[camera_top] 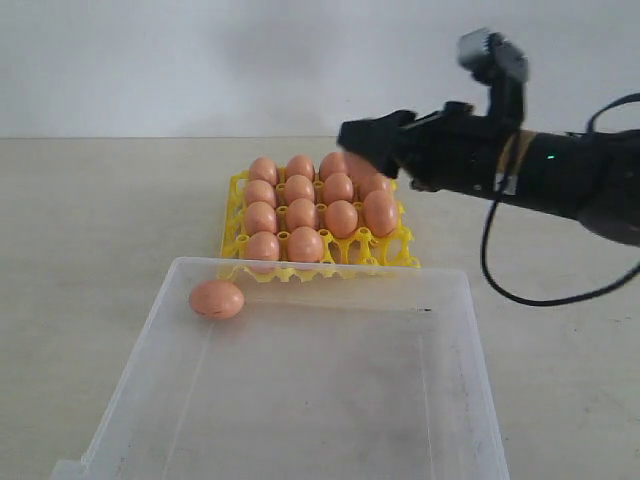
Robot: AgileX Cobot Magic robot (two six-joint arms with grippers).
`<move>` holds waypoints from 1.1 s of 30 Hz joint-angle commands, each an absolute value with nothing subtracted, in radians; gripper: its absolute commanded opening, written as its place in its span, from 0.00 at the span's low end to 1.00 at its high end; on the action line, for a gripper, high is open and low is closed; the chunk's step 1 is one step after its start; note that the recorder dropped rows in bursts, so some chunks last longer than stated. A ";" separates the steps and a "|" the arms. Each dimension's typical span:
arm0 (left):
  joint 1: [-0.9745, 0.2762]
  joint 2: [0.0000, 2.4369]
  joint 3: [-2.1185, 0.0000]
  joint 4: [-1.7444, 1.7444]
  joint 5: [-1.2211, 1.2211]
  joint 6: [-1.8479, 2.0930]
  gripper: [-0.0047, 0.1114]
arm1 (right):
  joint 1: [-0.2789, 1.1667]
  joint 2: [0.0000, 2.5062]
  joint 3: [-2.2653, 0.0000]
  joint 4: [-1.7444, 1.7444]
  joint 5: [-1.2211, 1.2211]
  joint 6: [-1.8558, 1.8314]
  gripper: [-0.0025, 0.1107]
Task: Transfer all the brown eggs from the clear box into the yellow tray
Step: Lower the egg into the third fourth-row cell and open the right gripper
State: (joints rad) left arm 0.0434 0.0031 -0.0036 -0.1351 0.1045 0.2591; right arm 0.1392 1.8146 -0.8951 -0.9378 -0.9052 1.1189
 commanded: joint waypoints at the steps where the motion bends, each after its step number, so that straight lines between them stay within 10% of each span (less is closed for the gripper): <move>1: 0.037 0.000 0.000 -0.138 0.102 0.262 0.08 | 0.150 1.964 -1.103 -1.483 -1.221 1.403 0.02; 33: 0.037 0.000 0.000 -0.138 0.102 0.262 0.08 | 0.149 1.989 -1.168 -1.425 -0.867 1.370 0.02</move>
